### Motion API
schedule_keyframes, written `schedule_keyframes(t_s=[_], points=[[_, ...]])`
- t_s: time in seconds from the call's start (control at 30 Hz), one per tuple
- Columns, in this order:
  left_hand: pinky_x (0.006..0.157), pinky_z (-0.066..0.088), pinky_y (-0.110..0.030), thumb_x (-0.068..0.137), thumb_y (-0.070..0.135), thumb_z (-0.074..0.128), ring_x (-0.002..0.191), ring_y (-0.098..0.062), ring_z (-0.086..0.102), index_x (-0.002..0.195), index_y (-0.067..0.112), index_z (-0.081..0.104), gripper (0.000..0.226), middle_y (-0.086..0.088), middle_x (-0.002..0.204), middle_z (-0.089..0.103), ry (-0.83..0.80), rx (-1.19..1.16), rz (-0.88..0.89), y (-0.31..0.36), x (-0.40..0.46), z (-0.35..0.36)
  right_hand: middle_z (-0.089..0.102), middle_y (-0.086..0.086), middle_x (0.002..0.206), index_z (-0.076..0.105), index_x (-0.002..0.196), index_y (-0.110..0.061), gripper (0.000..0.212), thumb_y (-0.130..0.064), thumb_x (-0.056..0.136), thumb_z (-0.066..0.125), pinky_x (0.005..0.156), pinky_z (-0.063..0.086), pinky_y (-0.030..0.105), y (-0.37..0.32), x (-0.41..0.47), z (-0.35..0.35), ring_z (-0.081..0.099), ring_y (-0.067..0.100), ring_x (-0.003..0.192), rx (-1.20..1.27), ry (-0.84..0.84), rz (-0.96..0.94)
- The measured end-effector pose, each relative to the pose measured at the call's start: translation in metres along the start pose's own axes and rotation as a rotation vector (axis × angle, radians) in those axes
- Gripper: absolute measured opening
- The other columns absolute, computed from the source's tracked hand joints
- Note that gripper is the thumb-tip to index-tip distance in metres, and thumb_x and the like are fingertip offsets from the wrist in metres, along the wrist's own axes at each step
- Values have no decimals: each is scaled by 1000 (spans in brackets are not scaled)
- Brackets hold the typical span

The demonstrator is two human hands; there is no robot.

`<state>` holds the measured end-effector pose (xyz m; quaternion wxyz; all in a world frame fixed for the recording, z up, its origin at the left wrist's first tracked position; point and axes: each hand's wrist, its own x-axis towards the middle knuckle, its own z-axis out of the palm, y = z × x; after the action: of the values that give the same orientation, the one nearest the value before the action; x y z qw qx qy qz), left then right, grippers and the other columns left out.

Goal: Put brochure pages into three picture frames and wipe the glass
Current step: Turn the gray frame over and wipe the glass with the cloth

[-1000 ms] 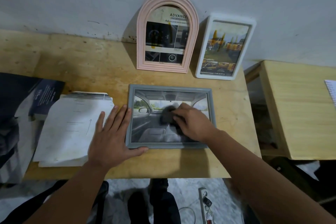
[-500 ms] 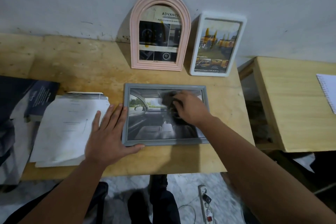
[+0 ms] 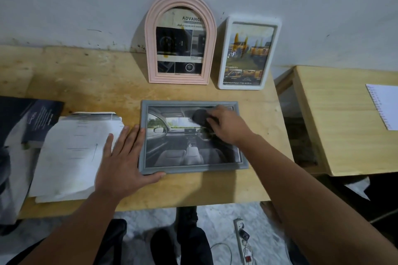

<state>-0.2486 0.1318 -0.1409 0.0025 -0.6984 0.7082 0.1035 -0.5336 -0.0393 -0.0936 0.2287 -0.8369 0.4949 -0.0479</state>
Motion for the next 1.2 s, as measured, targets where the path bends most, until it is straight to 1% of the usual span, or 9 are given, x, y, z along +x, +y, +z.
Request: schedule_keyframes(t_s=[0.17, 0.33, 0.43, 0.5, 0.57, 0.77, 0.97, 1.13, 1.2], points=[[128, 10, -59, 70, 103, 32, 162, -21, 2, 167, 19, 5, 131, -1, 175, 4, 2, -5, 4, 0, -1, -1, 61, 8, 111, 68, 121, -13, 32, -29, 100, 48, 73, 55, 46, -13, -44, 22, 64, 34, 90, 15, -76, -77], [128, 10, -59, 70, 104, 31, 162, -20, 3, 167, 18, 8, 131, 0, 175, 4, 2, -3, 0, 1, 0, -2, 65, -1, 104, 73, 113, -12, 20, -20, 101, 59, 81, 44, 31, -9, -70, 5, 58, 19, 93, 153, -353, -125], [128, 11, -59, 69, 104, 33, 162, -21, 4, 167, 18, 9, 132, 0, 175, 5, -7, -9, -3, 2, -1, -5, 62, -6, 97, 74, 113, -14, 20, -20, 100, 60, 81, 44, 31, 3, -40, -20, 58, 16, 89, 223, -158, -25], [128, 11, -60, 69, 103, 34, 162, -21, 6, 167, 18, 10, 132, -1, 175, 6, -7, -16, -5, 2, -2, -5, 65, 2, 98, 73, 118, -15, 24, -20, 99, 59, 81, 48, 34, 12, -15, -27, 61, 22, 89, 167, 40, 41], [128, 11, -60, 69, 103, 34, 162, -22, 6, 167, 17, 10, 132, -2, 175, 7, -9, -13, -5, 2, -1, -5, 65, 12, 102, 73, 117, -13, 25, -21, 99, 57, 80, 51, 39, 14, -1, -18, 63, 32, 92, 92, 72, 94], [128, 10, -59, 70, 103, 36, 162, -21, 3, 167, 18, 6, 132, 0, 175, 3, -11, -4, -5, 2, -3, -5, 65, 12, 113, 70, 119, -10, 28, -22, 99, 55, 84, 54, 44, 0, -36, 7, 64, 36, 99, 61, -59, 18], [128, 10, -59, 69, 104, 33, 162, -21, 3, 167, 19, 7, 132, 0, 175, 3, -19, -8, -10, 3, -4, -6, 69, 3, 108, 73, 114, -13, 21, -20, 100, 59, 85, 47, 32, -8, -75, -3, 61, 22, 97, 152, -401, -88], [129, 9, -58, 68, 104, 32, 162, -20, 1, 167, 20, 4, 132, 1, 175, 0, -12, -3, -9, 3, -2, -5, 65, 7, 102, 71, 117, -12, 23, -20, 100, 58, 82, 50, 37, 15, -22, -19, 61, 24, 91, 113, 27, 35], [128, 9, -58, 69, 104, 33, 162, -20, 2, 167, 20, 4, 132, 1, 175, 2, -8, 1, -9, 3, -2, -4, 63, 12, 108, 70, 119, -11, 26, -22, 100, 56, 78, 53, 43, 16, -14, -7, 63, 35, 94, 13, 43, 84]])
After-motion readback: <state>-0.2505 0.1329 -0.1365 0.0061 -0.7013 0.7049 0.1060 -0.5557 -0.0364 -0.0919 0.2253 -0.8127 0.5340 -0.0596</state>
